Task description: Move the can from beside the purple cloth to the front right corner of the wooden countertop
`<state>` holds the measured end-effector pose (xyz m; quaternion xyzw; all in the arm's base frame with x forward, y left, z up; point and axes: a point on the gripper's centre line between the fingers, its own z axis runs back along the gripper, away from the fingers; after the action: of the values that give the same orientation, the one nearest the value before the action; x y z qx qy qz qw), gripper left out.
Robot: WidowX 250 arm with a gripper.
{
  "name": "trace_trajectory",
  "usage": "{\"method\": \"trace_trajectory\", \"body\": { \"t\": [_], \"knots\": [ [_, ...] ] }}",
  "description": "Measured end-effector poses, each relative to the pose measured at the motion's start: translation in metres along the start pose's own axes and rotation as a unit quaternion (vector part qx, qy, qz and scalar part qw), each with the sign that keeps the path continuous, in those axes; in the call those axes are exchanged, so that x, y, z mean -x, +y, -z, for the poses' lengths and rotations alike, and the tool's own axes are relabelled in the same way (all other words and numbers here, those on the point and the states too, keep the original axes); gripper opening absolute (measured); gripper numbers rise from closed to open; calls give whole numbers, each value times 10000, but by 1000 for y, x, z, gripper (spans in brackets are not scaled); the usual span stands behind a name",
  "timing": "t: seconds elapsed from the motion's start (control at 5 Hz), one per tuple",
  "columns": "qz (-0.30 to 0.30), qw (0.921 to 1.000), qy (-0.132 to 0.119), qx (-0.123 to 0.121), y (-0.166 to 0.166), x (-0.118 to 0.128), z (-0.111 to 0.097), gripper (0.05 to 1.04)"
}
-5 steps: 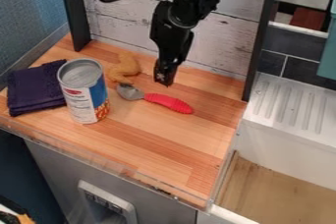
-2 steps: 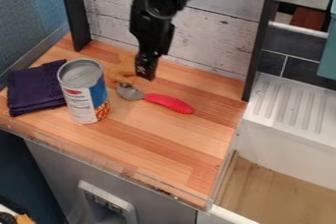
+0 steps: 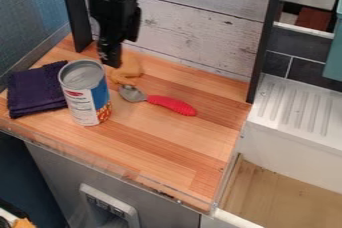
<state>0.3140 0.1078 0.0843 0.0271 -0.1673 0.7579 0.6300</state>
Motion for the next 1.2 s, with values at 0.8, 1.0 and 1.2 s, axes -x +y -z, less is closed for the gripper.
{"method": "trace_trajectory", "body": {
  "t": [0.8,1.0,1.2],
  "knots": [
    [-572,9936,-57,-968,49,-96,46,1001],
    [-508,9929,94,-1069,50,-93,60,1001],
    [-411,9932,46,-1089,49,-92,66,1001]
  ]
}}
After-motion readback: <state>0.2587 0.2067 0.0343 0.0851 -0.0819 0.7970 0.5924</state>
